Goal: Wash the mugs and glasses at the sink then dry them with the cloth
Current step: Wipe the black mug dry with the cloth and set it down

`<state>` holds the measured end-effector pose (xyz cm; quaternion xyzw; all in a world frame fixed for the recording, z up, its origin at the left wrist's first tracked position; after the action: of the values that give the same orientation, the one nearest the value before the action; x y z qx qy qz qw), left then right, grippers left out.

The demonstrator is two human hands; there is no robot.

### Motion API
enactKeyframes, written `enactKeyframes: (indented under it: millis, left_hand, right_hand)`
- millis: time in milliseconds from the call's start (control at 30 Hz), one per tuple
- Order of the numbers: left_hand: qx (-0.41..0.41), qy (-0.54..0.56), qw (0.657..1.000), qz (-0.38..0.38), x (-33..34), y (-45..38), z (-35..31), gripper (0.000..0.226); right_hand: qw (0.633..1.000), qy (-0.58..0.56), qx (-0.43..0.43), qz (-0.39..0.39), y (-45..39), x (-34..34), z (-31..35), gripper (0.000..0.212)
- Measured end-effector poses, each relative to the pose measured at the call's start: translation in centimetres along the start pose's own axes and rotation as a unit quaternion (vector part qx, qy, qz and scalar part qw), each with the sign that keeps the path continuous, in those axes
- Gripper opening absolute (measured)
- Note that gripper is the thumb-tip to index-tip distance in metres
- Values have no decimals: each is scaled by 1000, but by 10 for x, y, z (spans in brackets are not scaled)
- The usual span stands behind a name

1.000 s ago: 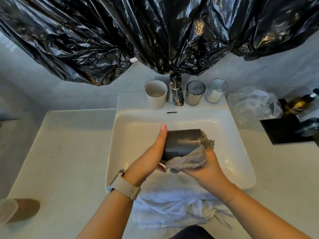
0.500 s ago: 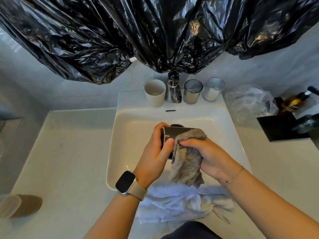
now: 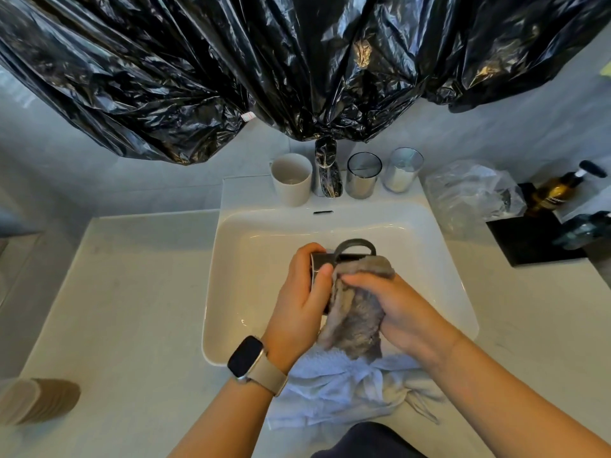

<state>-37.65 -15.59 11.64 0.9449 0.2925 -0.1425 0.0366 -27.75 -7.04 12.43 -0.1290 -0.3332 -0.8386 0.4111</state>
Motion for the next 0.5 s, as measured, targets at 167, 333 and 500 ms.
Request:
enactKeyframes:
  millis: [167, 333, 500]
  left_hand:
    - [49, -15, 998, -25, -1, 1, 2, 38]
    - [-135, 156, 978, -34, -2, -9, 9, 39]
    - [-337, 256, 905, 49, 3, -6, 24, 42]
  right_hand:
    - [1000, -14, -2, 12, 0, 8, 7, 26]
    - [968, 165, -188, 27, 6, 7, 3, 15]
    - [832, 444, -310, 122, 12, 2, -8, 21]
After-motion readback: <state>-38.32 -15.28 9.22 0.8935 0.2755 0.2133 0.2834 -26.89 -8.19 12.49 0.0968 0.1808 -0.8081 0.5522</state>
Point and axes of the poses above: each hand's wrist, its own y-axis away from the middle knuckle, its own x-axis out of the palm, z = x × y, the point moved 5 cm from there along -y, towards the middle knuckle, and after that the axes turned 4 degrees about -y, right-handed, at the moved point
